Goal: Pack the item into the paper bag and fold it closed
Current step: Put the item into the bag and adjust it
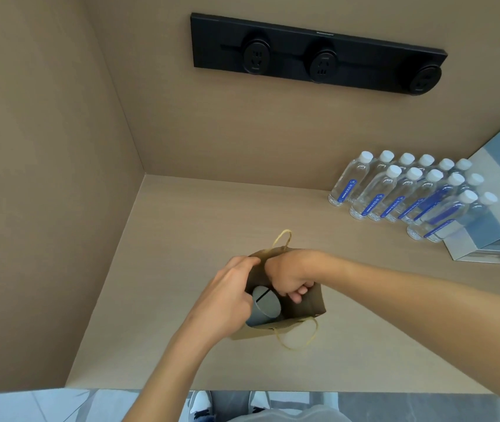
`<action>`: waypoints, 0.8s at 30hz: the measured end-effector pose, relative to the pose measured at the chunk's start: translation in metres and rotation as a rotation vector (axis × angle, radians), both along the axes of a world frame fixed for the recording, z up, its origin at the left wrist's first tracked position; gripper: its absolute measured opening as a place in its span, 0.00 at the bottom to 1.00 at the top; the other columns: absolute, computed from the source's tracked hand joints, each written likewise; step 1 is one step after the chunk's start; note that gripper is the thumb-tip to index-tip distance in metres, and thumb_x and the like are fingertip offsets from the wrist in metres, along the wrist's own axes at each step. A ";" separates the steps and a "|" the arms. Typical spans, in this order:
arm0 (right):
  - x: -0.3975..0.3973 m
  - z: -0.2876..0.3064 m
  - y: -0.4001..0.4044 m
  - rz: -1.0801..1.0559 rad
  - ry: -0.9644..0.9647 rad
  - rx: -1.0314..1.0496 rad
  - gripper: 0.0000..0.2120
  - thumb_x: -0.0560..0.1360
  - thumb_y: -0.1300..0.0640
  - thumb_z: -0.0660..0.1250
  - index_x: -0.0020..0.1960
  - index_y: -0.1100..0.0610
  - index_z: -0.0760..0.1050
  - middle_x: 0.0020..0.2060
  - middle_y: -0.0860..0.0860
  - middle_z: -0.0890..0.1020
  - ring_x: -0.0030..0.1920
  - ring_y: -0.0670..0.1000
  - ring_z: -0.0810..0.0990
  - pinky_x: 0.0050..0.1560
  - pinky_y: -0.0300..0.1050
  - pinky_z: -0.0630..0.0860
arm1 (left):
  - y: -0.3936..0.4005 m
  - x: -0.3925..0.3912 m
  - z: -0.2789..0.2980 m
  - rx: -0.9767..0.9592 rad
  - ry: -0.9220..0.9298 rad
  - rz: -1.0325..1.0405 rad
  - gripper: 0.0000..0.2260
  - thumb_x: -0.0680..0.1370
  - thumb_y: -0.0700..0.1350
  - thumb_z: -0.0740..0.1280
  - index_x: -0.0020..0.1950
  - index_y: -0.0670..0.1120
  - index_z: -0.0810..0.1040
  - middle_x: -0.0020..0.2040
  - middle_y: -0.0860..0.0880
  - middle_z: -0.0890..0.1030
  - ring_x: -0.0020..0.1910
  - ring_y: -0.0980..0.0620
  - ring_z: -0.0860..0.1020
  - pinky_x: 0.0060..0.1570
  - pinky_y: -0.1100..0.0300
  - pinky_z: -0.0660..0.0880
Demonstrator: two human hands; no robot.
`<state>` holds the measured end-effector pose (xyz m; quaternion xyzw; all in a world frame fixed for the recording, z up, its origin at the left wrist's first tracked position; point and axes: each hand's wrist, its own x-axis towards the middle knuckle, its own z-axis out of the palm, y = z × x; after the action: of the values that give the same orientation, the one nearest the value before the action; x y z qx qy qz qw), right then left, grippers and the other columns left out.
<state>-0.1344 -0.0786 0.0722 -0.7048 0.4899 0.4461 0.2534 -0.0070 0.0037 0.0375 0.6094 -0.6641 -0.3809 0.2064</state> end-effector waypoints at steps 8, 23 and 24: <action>0.010 -0.028 0.027 -0.025 -0.085 0.002 0.13 0.77 0.66 0.58 0.35 0.63 0.73 0.28 0.57 0.76 0.25 0.53 0.72 0.31 0.46 0.72 | -0.002 0.001 -0.003 0.030 0.014 0.015 0.30 0.73 0.31 0.57 0.72 0.53 0.68 0.71 0.56 0.68 0.61 0.50 0.73 0.55 0.63 0.69; 0.012 -0.059 0.052 -0.059 -0.088 -0.131 0.16 0.78 0.62 0.60 0.66 0.61 0.69 0.58 0.58 0.79 0.55 0.60 0.79 0.46 0.52 0.74 | 0.005 0.010 -0.002 0.026 0.132 0.008 0.22 0.77 0.38 0.60 0.66 0.60 0.69 0.64 0.62 0.70 0.32 0.60 0.72 0.37 0.65 0.68; 0.013 -0.059 0.052 -0.018 -0.067 -0.089 0.15 0.78 0.63 0.60 0.65 0.62 0.71 0.58 0.58 0.79 0.54 0.59 0.79 0.45 0.50 0.73 | 0.005 0.010 -0.002 0.023 0.129 0.004 0.22 0.77 0.39 0.61 0.66 0.60 0.69 0.64 0.62 0.70 0.33 0.60 0.72 0.38 0.64 0.68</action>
<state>-0.1219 -0.0269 0.0128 -0.7254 0.5070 0.3978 0.2418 0.0025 0.0084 0.0351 0.5871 -0.6437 -0.4267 0.2425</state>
